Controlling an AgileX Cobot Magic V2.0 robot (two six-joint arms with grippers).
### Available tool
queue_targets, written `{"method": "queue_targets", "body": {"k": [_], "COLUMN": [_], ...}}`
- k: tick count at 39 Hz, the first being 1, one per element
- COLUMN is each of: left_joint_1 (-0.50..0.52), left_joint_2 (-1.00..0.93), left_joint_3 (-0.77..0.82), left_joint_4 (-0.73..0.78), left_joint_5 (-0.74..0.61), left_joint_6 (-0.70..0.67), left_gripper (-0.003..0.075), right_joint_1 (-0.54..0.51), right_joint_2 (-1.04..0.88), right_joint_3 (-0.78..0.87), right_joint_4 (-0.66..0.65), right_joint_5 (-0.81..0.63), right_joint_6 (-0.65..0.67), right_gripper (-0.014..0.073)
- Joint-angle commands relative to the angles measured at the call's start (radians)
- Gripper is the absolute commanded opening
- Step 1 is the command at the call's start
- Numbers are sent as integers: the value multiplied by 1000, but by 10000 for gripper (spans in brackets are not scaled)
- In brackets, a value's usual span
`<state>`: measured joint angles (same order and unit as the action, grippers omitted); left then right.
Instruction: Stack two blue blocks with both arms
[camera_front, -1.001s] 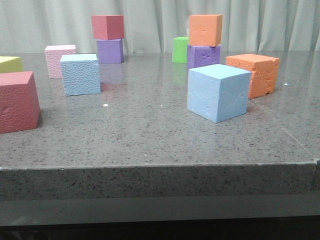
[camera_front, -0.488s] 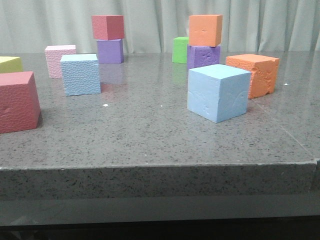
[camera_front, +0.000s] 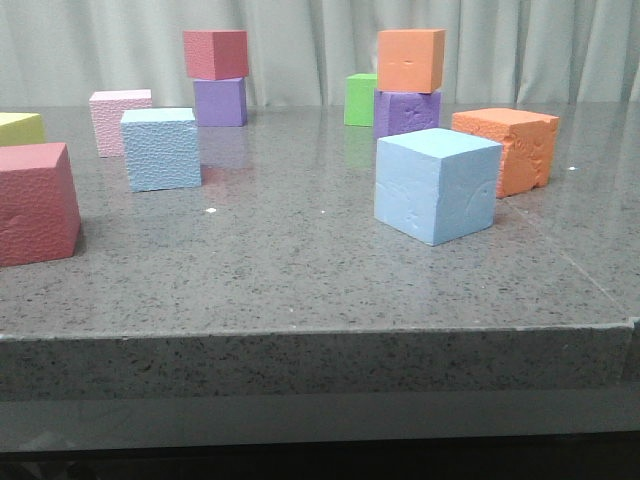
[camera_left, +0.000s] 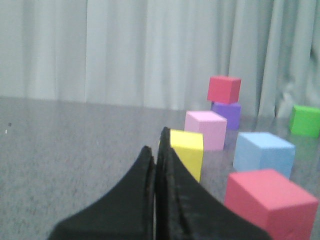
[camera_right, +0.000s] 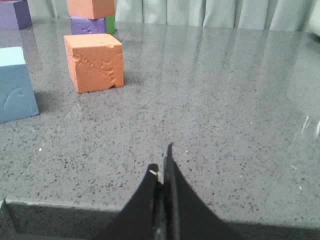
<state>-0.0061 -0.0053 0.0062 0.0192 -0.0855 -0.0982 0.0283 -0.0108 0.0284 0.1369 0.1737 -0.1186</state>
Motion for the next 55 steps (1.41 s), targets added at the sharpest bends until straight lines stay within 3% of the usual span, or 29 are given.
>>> {"method": "queue_targets", "body": {"k": [1,7,16,23,27,33,44,49,52,55], "left_joint_1": [1,1,1,1,1,1,1,1,1,1], "left_joint_2": [-18,-18,-12,69,197,395,495,495,495,495], "left_joint_3": [3,3,-56,-235,-364,-538,-606,-606,-606,-606], "left_joint_4": [-7,-7,-19,-19,-19,61,62,62,62,62], "left_joint_5": [-170,-254,-283,-79,114,283,278,278,278,278], "left_joint_6": [0,-1,-4,-4,-4,2,2,2,2,2], "left_gripper": [-20,-20,-20,-20,-20,-20,-20,-20,-7,73], "right_joint_1": [-7,-7,-7,-7,-7,-7,-7,-7,-7,-7], "right_joint_2": [-17,-17,-17,67,194,412,501,501,501,501], "right_joint_3": [-7,-40,-244,-438,-559,-695,-721,-721,-721,-721], "right_joint_4": [-9,-9,-9,-9,16,110,115,115,115,115], "right_joint_5": [-135,-202,-90,0,97,254,290,291,291,295], "right_joint_6": [-1,-1,-1,-1,0,0,-1,-1,-1,-1], "right_gripper": [-39,-39,-39,-39,-39,-39,-27,102,253,433]}}
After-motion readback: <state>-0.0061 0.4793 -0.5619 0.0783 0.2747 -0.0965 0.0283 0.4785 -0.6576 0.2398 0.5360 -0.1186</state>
